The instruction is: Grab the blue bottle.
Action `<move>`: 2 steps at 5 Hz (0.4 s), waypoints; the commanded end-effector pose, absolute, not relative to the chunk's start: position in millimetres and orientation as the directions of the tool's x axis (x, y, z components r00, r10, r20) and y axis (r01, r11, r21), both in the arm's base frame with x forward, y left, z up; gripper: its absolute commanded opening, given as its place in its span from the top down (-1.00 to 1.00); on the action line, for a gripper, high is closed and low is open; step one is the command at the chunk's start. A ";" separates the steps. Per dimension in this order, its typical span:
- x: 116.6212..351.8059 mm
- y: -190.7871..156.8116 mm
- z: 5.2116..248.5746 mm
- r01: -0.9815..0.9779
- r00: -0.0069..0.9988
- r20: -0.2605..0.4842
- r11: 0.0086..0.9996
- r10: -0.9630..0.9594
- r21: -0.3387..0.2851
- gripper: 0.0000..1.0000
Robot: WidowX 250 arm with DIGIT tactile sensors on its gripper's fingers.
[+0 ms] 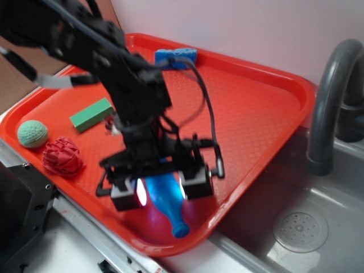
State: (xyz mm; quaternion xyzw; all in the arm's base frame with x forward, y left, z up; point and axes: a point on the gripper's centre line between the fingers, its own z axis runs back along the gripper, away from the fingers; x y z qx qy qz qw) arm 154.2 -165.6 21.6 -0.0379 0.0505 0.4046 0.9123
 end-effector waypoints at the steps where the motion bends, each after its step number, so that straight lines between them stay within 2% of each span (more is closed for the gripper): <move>1: 158.3 -172.9 14.5 -0.756 0.654 -0.101 0.654 0.750 -0.033 1.00; 2: 159.9 -166.8 15.3 -0.759 0.650 -0.087 0.650 0.755 -0.028 1.00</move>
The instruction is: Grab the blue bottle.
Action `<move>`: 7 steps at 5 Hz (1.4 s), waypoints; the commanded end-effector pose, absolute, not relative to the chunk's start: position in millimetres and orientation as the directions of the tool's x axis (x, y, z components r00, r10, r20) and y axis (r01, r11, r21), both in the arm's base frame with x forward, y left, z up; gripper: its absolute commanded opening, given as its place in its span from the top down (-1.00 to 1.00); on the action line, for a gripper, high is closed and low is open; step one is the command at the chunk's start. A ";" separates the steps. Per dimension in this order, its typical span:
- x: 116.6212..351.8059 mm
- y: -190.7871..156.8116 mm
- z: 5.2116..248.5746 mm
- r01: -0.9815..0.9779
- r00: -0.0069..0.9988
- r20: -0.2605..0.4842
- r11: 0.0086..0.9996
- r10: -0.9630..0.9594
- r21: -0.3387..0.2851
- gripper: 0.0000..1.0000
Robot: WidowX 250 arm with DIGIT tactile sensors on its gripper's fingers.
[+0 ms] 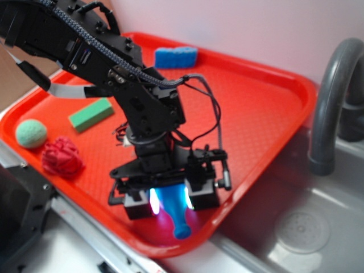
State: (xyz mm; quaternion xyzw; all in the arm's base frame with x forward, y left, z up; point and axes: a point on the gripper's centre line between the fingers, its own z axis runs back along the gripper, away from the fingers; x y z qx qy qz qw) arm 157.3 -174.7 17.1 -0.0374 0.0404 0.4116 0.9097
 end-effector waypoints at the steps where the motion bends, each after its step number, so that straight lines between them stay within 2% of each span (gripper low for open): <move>1: 168.7 -157.2 46.6 -0.665 0.747 -0.014 0.747 0.665 0.007 1.00; 2: 184.9 -138.7 98.2 -0.544 0.837 0.082 0.839 0.541 0.017 1.00; 3: 199.8 -116.9 141.0 -0.434 0.896 0.085 0.900 0.437 -0.047 1.00; 4: 208.4 -102.2 176.7 -0.273 0.959 0.065 0.960 0.277 -0.058 1.00; 5: 203.3 -87.8 210.1 -0.227 0.969 0.078 0.970 0.233 -0.082 1.00; 6: 200.0 -74.4 221.7 -0.232 0.968 0.061 0.964 0.242 -0.132 1.00; 7: 199.9 -69.0 219.3 -0.159 0.984 0.048 0.966 0.173 -0.204 1.00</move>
